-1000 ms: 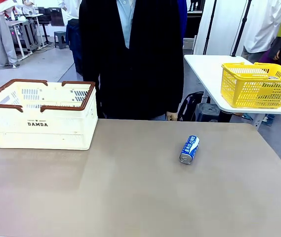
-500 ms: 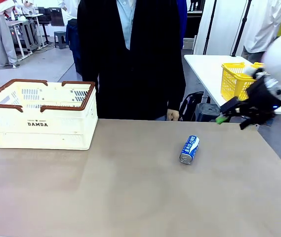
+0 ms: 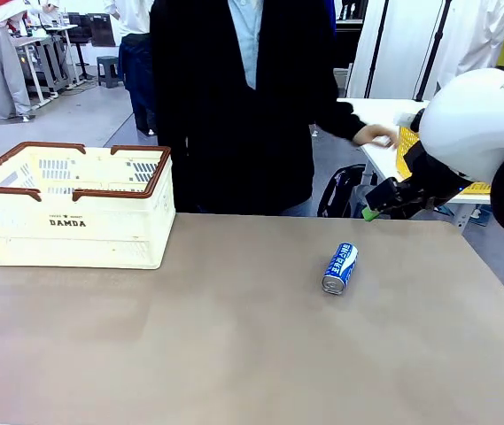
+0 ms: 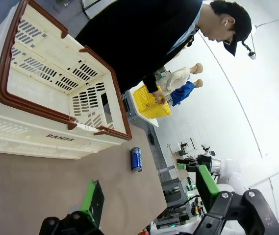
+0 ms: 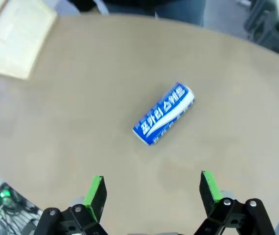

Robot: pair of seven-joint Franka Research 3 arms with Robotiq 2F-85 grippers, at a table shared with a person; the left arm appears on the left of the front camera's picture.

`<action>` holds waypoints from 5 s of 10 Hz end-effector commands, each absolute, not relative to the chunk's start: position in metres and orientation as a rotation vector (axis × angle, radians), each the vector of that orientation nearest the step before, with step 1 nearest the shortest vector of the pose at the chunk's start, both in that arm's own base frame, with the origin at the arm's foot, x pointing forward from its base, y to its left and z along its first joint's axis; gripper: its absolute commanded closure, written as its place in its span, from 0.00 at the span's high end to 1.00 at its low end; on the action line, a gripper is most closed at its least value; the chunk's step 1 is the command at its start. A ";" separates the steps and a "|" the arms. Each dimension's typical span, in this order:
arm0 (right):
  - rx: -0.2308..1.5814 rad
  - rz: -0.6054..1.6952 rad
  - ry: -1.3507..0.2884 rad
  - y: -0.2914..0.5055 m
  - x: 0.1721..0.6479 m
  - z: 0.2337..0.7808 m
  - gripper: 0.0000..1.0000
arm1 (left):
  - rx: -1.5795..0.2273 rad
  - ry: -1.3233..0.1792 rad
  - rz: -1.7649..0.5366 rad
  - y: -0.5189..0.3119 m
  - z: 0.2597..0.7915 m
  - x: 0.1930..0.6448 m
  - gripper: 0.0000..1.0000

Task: Place the drinks into the Shopping basket.
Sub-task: Pick up one drink and place it into the Shopping basket.

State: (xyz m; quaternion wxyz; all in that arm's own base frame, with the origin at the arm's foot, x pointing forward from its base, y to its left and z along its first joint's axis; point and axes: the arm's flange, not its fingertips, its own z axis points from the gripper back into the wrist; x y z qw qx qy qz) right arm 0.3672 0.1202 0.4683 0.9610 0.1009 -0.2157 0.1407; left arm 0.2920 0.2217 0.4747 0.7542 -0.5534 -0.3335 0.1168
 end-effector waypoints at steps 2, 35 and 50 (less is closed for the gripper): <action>-0.013 0.247 -0.192 0.177 0.386 0.441 1.00 | -1.216 -0.719 0.253 0.223 0.476 0.290 1.00; 0.927 -0.899 0.090 -0.137 0.388 0.367 1.00 | -1.216 -0.719 0.253 0.223 0.476 0.290 1.00; 0.514 -0.608 0.108 -0.007 0.459 0.393 1.00 | -1.216 -0.719 0.253 0.223 0.476 0.290 1.00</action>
